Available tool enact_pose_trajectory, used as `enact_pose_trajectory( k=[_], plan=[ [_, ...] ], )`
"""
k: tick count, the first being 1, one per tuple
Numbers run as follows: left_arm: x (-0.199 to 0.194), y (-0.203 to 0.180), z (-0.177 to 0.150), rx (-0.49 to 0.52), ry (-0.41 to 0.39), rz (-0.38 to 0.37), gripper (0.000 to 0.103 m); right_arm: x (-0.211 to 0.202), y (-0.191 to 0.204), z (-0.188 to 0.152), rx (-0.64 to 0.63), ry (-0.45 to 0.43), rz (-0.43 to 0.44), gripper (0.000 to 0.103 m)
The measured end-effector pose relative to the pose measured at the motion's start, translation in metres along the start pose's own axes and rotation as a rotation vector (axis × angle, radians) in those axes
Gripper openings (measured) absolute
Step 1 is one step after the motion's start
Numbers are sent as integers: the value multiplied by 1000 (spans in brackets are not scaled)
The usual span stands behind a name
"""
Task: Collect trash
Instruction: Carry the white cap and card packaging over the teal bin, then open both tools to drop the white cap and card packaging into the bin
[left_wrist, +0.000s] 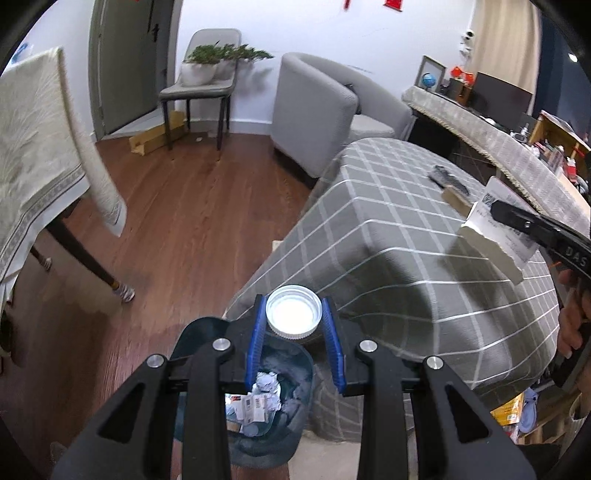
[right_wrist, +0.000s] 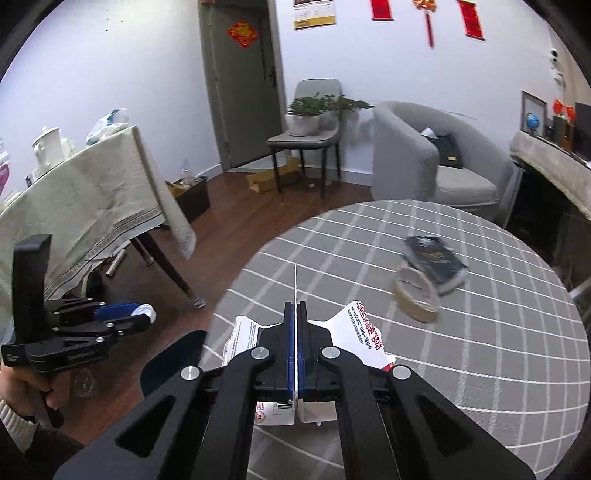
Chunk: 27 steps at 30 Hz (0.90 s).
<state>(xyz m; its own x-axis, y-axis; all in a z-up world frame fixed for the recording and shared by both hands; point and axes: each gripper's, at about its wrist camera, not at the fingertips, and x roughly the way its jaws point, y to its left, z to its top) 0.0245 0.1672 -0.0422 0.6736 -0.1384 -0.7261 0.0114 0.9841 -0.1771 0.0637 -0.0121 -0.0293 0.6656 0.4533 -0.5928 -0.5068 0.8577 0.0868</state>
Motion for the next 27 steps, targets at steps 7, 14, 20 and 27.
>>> enact_pose_trajectory(
  k=[7, 14, 20, 27],
  plan=[
    [9, 31, -14, -25, 76, 23, 33, 20, 42, 5, -34, 21, 71, 1],
    [30, 58, -36, -52, 222, 44, 33, 45, 80, 2, -62, 66, 126, 1],
    [33, 67, -46, -47, 274, 45, 41, 60, 103, 4, -77, 85, 154, 1],
    [26, 77, -44, -64, 256, 57, 42, 77, 117, 1, -83, 118, 169, 1]
  ],
)
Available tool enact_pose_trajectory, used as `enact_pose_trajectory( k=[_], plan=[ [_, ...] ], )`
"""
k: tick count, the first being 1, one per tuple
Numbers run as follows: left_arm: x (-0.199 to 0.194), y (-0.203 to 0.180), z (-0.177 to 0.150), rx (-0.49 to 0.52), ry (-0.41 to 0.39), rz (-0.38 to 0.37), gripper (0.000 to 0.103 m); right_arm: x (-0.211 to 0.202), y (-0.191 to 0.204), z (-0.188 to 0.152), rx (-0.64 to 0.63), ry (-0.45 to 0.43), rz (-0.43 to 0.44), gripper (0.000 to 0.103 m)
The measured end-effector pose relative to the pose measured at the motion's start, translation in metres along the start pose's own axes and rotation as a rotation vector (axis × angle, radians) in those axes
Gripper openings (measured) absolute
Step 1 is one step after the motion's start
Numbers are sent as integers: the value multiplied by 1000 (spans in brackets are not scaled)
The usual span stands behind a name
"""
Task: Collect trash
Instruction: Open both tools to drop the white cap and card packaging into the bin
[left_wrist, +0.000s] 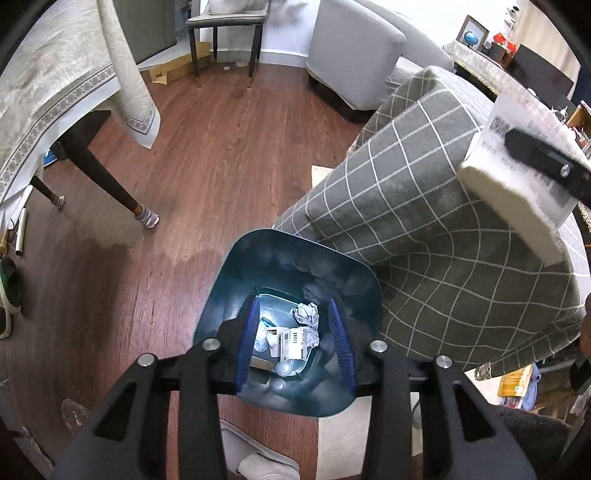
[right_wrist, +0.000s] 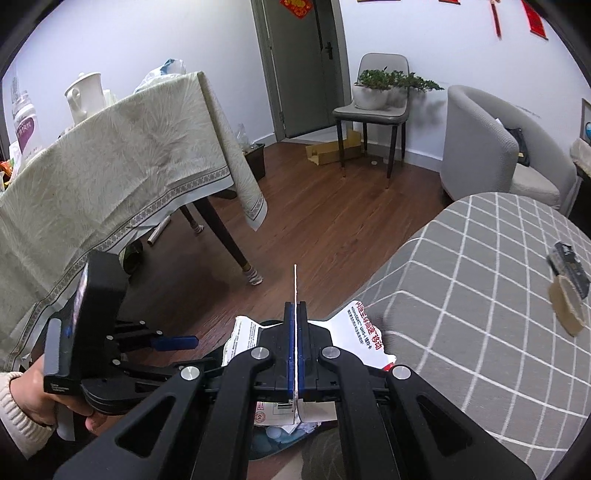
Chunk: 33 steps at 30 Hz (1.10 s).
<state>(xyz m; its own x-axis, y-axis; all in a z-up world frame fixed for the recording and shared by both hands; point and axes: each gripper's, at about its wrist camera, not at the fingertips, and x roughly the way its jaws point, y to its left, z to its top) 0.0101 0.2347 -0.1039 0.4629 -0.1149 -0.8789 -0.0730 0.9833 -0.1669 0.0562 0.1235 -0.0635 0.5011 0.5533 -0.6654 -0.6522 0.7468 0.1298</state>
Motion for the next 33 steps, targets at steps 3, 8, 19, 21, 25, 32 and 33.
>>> enact_pose_trajectory(
  k=[3, 8, 19, 21, 25, 32, 33],
  plan=[
    [-9, 5, 3, -15, -33, -1, 45, 9, 6, 0, -3, 18, 7, 1],
    [-30, 9, 7, -20, -126, 0, 50, 28, 16, -4, -11, 57, 17, 1],
    [-66, 10, 15, -14, -285, 2, 48, 73, 38, -21, -33, 179, 36, 1],
    [-72, 10, 16, -11, -304, -13, 45, 79, 42, -26, -40, 200, 39, 1],
    [-84, 9, 21, -20, -346, -41, 40, 95, 44, -36, -38, 251, 36, 1],
    [-108, -1, 23, 5, -416, -70, 38, 119, 53, -58, -64, 345, 39, 1],
    [-109, -2, 23, 8, -419, -68, 38, 121, 54, -60, -67, 356, 37, 1]
  ],
)
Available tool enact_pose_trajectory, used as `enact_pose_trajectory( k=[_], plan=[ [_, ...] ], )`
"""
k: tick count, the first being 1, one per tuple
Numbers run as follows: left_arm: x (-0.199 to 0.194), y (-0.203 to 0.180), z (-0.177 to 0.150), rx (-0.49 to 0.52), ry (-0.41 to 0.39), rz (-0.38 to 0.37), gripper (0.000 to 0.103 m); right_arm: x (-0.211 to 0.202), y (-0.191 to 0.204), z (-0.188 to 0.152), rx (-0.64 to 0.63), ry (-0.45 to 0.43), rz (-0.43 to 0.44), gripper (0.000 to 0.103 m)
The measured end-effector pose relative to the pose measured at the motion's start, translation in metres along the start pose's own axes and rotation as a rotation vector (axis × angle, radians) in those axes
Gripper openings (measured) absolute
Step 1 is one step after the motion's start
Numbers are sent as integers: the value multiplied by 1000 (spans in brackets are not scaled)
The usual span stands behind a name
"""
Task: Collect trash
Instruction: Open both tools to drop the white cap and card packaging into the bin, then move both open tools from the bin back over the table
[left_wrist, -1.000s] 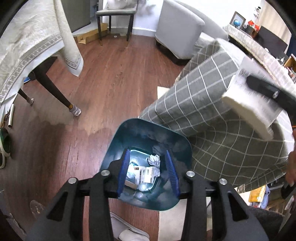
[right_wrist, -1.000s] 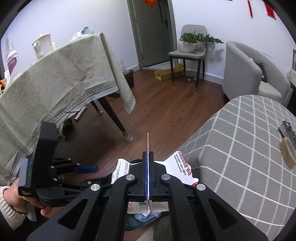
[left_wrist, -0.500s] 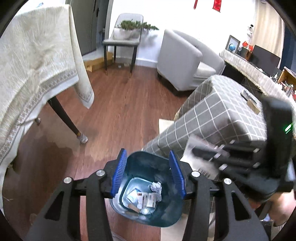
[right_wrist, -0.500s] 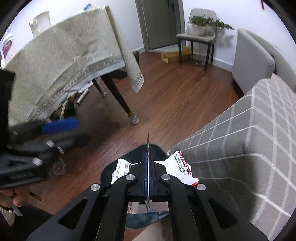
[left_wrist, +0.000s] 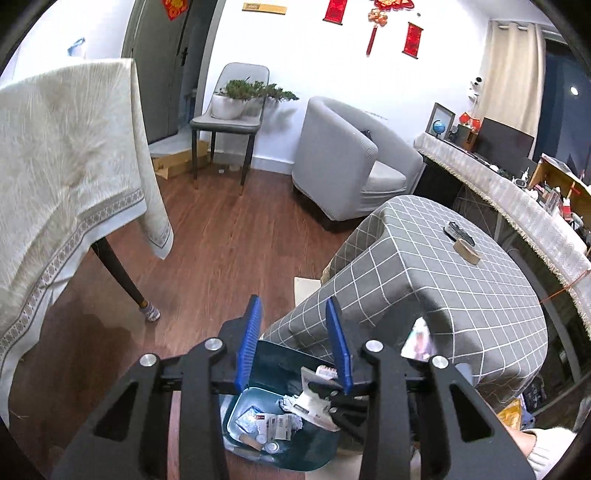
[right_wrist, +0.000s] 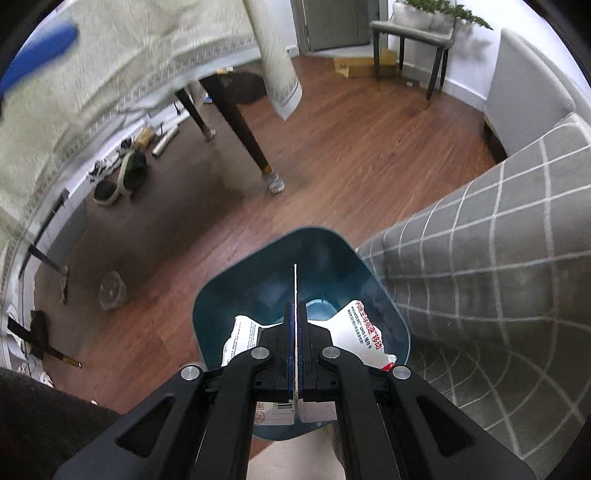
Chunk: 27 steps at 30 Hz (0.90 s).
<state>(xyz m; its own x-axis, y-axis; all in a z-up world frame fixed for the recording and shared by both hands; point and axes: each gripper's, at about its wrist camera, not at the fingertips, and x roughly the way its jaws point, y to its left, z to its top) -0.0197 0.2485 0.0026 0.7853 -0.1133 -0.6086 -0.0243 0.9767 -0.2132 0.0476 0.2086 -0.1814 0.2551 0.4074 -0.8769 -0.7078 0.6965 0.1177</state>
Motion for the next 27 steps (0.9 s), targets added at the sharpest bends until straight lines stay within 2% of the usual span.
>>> enact_pose_trajectory(
  k=[9, 12, 19, 27],
  plan=[
    [-5, -5, 3, -13, -14, -26, 37, 17, 11, -12, -38, 75, 0, 1],
    [-7, -6, 5, -8, -25, -29, 37, 15, 7, -13, -37, 74, -1, 1],
    [-10, -12, 14, -13, -55, -20, 37, -15, 6, -7, -41, 4, 27, 1],
    [-9, -12, 23, -30, -82, 17, 40, -70, 4, 0, -66, -141, 43, 1]
  ],
)
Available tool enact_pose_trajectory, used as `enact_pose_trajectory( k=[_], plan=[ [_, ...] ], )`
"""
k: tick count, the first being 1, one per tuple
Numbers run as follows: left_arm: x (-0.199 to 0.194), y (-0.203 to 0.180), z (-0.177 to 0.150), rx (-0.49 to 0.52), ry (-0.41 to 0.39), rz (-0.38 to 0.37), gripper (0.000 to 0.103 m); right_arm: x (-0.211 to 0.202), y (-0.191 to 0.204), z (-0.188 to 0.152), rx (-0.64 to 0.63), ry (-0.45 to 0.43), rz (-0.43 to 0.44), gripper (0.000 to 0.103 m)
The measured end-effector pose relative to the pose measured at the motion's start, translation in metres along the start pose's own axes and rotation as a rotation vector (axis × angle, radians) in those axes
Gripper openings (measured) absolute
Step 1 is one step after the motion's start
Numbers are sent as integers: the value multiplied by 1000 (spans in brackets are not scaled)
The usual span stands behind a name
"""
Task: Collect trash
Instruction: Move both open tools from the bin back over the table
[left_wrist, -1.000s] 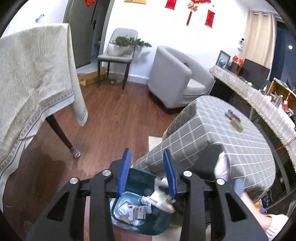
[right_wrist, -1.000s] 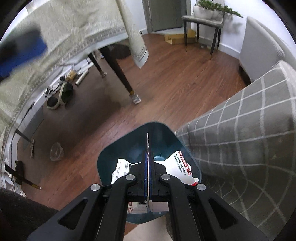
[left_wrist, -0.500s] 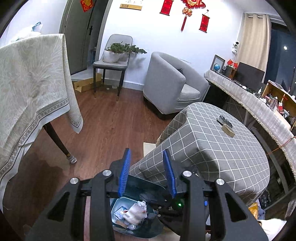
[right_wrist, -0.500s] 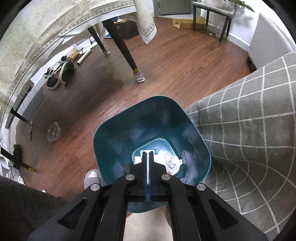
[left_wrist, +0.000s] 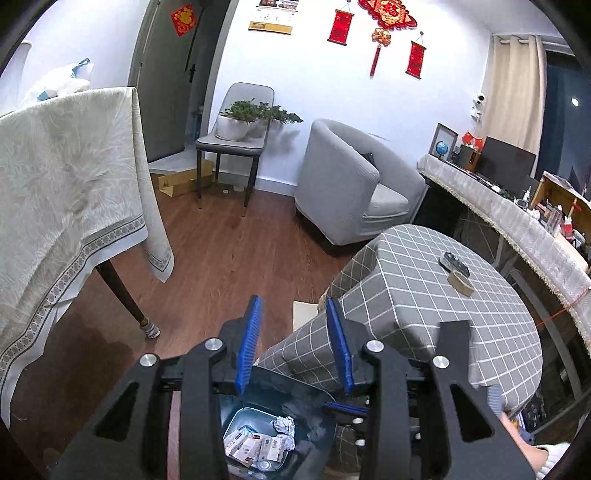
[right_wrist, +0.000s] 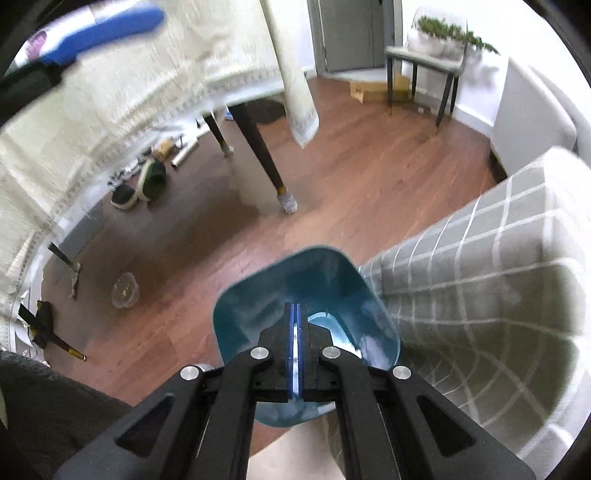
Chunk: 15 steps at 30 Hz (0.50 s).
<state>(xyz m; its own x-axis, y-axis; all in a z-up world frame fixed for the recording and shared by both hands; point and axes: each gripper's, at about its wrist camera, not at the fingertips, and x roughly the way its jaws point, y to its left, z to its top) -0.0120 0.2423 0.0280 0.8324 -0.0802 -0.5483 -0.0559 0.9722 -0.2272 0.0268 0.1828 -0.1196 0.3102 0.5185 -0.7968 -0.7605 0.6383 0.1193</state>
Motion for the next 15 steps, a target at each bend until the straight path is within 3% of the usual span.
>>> enact_pose_trajectory(
  k=[8, 9, 11, 15],
  plan=[
    [0, -20, 7, 23, -22, 1, 42, -45, -22, 4, 26, -145, 2, 5],
    [1, -23, 8, 27, -22, -4, 43, -50, -25, 4, 29, -158, -4, 10],
    [4, -30, 8, 35, -19, -8, 43, -59, -32, 2, 35, -187, -27, 58],
    [15, -45, 7, 61, -6, -14, 43, -80, -46, 0, 34, -235, -54, 58]
  ],
)
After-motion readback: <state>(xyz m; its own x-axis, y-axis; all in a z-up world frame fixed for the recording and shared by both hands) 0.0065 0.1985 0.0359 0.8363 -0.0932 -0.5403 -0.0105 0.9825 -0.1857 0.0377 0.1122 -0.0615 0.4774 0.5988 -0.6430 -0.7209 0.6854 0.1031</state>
